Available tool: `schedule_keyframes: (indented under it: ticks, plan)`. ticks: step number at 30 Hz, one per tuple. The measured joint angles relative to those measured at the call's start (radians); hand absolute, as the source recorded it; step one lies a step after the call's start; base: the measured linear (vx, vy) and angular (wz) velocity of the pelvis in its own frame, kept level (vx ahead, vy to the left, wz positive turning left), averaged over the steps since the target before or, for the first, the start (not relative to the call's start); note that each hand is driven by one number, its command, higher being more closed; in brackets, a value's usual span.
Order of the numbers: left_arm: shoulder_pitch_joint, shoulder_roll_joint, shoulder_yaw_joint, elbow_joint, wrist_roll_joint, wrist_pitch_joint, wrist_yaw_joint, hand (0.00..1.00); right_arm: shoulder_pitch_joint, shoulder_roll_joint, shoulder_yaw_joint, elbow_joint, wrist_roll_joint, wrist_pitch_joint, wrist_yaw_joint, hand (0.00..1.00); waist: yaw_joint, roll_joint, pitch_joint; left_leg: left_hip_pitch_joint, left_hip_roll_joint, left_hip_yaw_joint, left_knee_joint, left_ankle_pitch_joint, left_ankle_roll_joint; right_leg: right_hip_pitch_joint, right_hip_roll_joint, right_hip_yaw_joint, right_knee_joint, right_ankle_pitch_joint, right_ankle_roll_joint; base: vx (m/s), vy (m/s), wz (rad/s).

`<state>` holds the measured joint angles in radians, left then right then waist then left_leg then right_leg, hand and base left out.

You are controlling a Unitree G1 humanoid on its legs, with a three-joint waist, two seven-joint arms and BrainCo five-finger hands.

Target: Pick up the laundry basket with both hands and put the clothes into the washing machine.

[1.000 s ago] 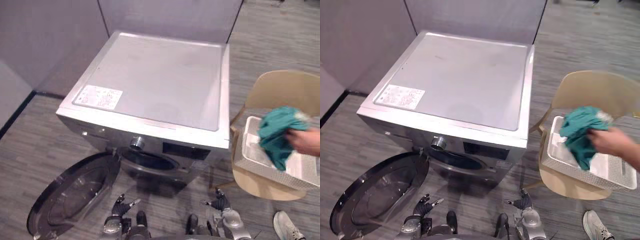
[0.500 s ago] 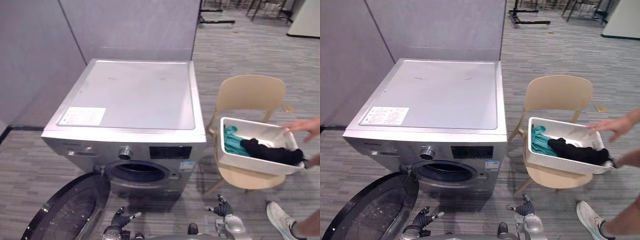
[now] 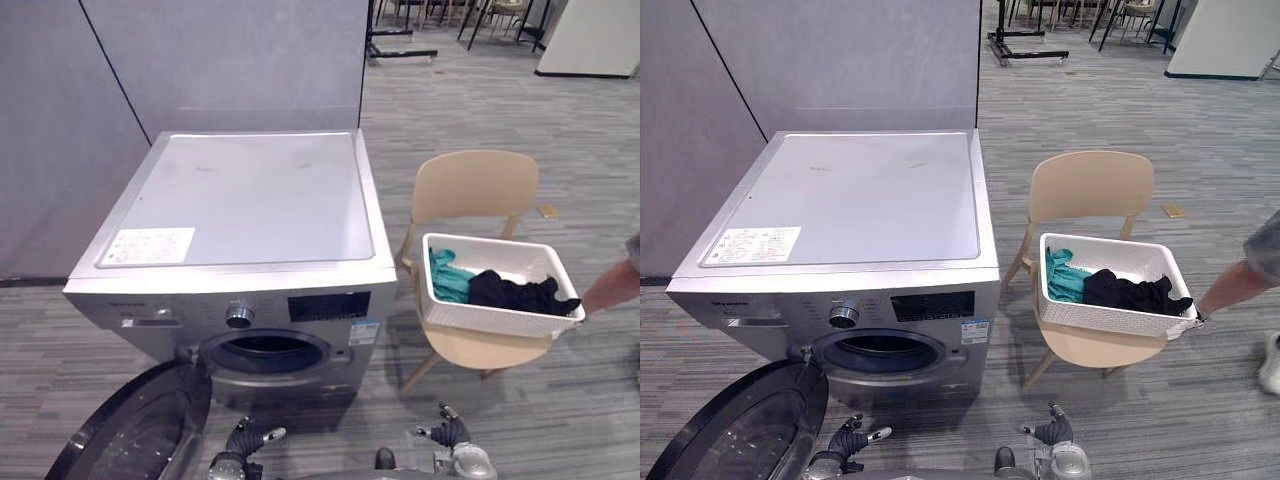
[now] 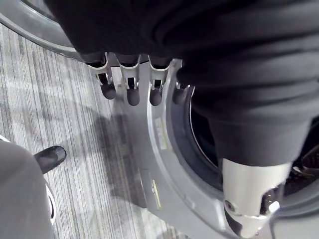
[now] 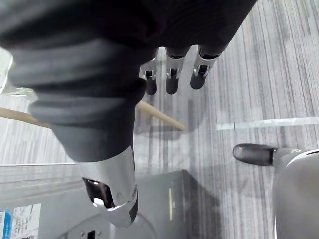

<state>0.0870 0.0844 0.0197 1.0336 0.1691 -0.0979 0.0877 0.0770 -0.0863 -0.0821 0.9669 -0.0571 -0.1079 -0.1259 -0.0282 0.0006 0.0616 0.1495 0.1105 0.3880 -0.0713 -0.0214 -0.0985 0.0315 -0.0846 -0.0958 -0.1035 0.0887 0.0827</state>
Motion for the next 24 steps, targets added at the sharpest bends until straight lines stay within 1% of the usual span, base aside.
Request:
schedule_keyframes:
  ticks: [2, 6, 8, 9, 10, 11, 12, 13, 14, 15, 16, 17, 18, 19, 20, 21, 22, 23, 24]
  plan:
    - [-0.001, 0.002, -0.015, 0.000, 0.000, 0.000, 0.001, 0.00, 0.000, 0.000, -0.002, 0.000, 0.008, 0.000, 0.000, 0.00, -0.003, 0.001, 0.000, 0.002, -0.003, 0.010, 0.001, -0.004, 0.003, -0.003, -0.002, 0.015, 0.000, 0.001, 0.002, 0.00, 0.009, -0.17]
    - [-0.005, 0.002, -0.020, 0.000, 0.000, 0.000, 0.001, 0.00, -0.014, 0.000, -0.028, -0.001, 0.009, -0.001, -0.001, 0.00, -0.007, 0.005, 0.004, -0.005, -0.008, 0.092, 0.027, -0.038, 0.001, -0.049, 0.000, 0.101, 0.005, 0.017, 0.012, -0.02, 0.024, -0.66]
    - [-0.014, 0.003, -0.030, 0.000, 0.000, 0.001, 0.002, 0.00, -0.031, -0.005, -0.040, -0.010, 0.010, -0.001, -0.003, 0.00, -0.011, 0.008, 0.012, -0.046, -0.006, 0.194, 0.086, -0.083, 0.002, -0.134, 0.008, 0.199, 0.021, 0.042, 0.016, -0.04, 0.028, -1.31]
    - [-0.021, 0.003, -0.030, 0.000, 0.000, 0.002, 0.002, 0.00, -0.035, -0.006, -0.040, -0.013, 0.012, -0.001, -0.003, 0.00, -0.011, 0.009, 0.018, -0.054, -0.005, 0.220, 0.103, -0.094, 0.005, -0.153, 0.011, 0.227, 0.022, 0.050, 0.019, -0.02, 0.007, -1.31]
    - [-0.034, 0.002, -0.032, 0.000, 0.000, 0.002, 0.002, 0.00, -0.049, -0.010, -0.039, -0.012, 0.018, 0.000, -0.004, 0.00, -0.018, 0.013, 0.027, -0.074, -0.002, 0.266, 0.134, -0.113, 0.009, -0.187, 0.016, 0.251, 0.019, 0.071, 0.013, -0.02, -0.013, -1.35]
    - [-0.051, 0.001, -0.033, -0.001, 0.000, 0.002, 0.003, 0.00, -0.054, -0.011, -0.039, -0.012, 0.020, 0.001, -0.005, 0.00, -0.022, 0.016, 0.044, -0.079, 0.020, 0.325, 0.161, -0.130, 0.008, -0.208, 0.030, 0.190, 0.001, 0.107, -0.028, -0.02, -0.046, -1.45]
    - [-0.060, 0.002, -0.030, -0.001, 0.000, 0.003, 0.004, 0.00, -0.065, -0.008, -0.038, -0.011, 0.021, 0.001, -0.005, 0.00, -0.013, 0.021, 0.051, -0.085, 0.038, 0.366, 0.184, -0.143, 0.011, -0.218, 0.030, 0.092, 0.004, 0.090, -0.075, -0.02, -0.090, -1.50]
    - [-0.074, -0.001, -0.028, 0.000, 0.001, 0.006, 0.005, 0.00, -0.079, -0.013, -0.043, -0.010, 0.031, 0.002, -0.006, 0.00, -0.016, 0.049, 0.066, -0.089, 0.068, 0.423, 0.205, -0.148, 0.012, -0.242, 0.012, -0.148, 0.046, 0.025, -0.163, 0.00, -0.086, -1.59]
    - [-0.093, -0.005, -0.031, -0.003, 0.001, 0.005, 0.005, 0.00, -0.085, -0.012, -0.042, -0.009, 0.038, 0.002, -0.005, 0.00, -0.015, 0.058, 0.073, -0.083, 0.087, 0.452, 0.223, -0.148, 0.013, -0.269, -0.028, -0.362, 0.115, -0.010, -0.210, 0.03, -0.074, -1.48]
    - [-0.096, 0.000, -0.030, -0.002, 0.001, 0.006, 0.005, 0.00, -0.084, -0.008, -0.040, -0.009, 0.038, 0.001, -0.005, 0.00, -0.016, 0.055, 0.072, -0.078, 0.092, 0.454, 0.236, -0.149, 0.011, -0.266, -0.058, -0.473, 0.144, -0.013, -0.219, 0.12, -0.106, -1.48]
    - [-0.101, 0.003, -0.030, -0.002, 0.001, 0.006, 0.007, 0.00, -0.082, -0.007, -0.039, -0.006, 0.039, 0.001, -0.005, 0.00, -0.012, 0.061, 0.072, -0.061, 0.102, 0.468, 0.253, -0.160, -0.005, -0.251, -0.086, -0.626, 0.185, -0.007, -0.229, 0.21, -0.161, -1.31]
    - [-0.108, 0.003, -0.025, -0.001, 0.001, 0.007, 0.007, 0.00, -0.085, -0.008, -0.038, -0.002, 0.039, 0.001, -0.005, 0.00, -0.012, 0.072, 0.078, -0.041, 0.120, 0.480, 0.261, -0.164, -0.011, -0.250, -0.091, -0.708, 0.229, -0.009, -0.204, 0.24, -0.185, -1.20]
    - [-0.113, -0.002, -0.026, -0.002, 0.001, 0.007, 0.007, 0.00, -0.089, -0.011, -0.038, -0.001, 0.039, 0.001, -0.005, 0.00, -0.011, 0.077, 0.081, -0.028, 0.123, 0.487, 0.257, -0.163, -0.012, -0.252, -0.090, -0.741, 0.254, -0.020, -0.189, 0.23, -0.172, -1.01]
    - [-0.119, -0.005, -0.026, -0.002, 0.001, 0.007, 0.007, 0.00, -0.088, -0.017, -0.038, 0.000, 0.039, 0.001, -0.005, 0.00, -0.011, 0.080, 0.083, -0.002, 0.124, 0.504, 0.249, -0.163, -0.013, -0.253, -0.089, -0.747, 0.285, -0.049, -0.172, 0.20, -0.160, -1.13]
    - [-0.120, -0.023, -0.026, -0.001, 0.000, 0.006, 0.007, 0.00, -0.087, -0.025, -0.031, 0.000, 0.039, 0.000, -0.005, 0.00, -0.011, 0.086, 0.084, 0.034, 0.147, 0.528, 0.281, -0.168, -0.022, -0.256, -0.068, -0.686, 0.331, -0.100, -0.147, 0.24, -0.194, -1.11]
    - [-0.120, -0.026, -0.026, -0.001, 0.000, 0.006, 0.007, 0.00, -0.086, -0.027, -0.020, 0.000, 0.039, -0.001, -0.005, 0.00, -0.011, 0.085, 0.084, 0.035, 0.178, 0.528, 0.345, -0.178, -0.038, -0.256, -0.061, -0.668, 0.350, -0.125, -0.146, 0.23, -0.195, -1.43]
    - [-0.116, -0.038, -0.024, -0.001, -0.001, 0.006, 0.006, 0.00, -0.085, -0.030, 0.009, 0.000, 0.039, -0.002, -0.005, 0.00, -0.002, 0.088, 0.085, 0.023, 0.295, 0.512, 0.576, -0.183, -0.044, -0.239, -0.014, -0.623, 0.362, -0.156, -0.156, 0.24, -0.204, -1.28]
    - [-0.107, -0.046, -0.017, -0.001, -0.001, 0.005, 0.005, 0.00, -0.086, -0.031, 0.025, 0.000, 0.039, -0.004, -0.005, 0.00, 0.006, 0.098, 0.090, 0.013, 0.369, 0.490, 0.720, -0.158, 0.016, -0.217, 0.030, -0.587, 0.348, -0.168, -0.169, 0.20, -0.160, -1.42]
    - [-0.099, -0.049, -0.013, -0.001, -0.003, 0.006, 0.005, 0.00, -0.087, -0.030, 0.034, 0.000, 0.039, -0.004, -0.005, 0.00, 0.016, 0.106, 0.095, -0.002, 0.420, 0.460, 0.820, -0.120, 0.094, -0.193, 0.060, -0.557, 0.330, -0.173, -0.177, 0.17, -0.116, -1.24]
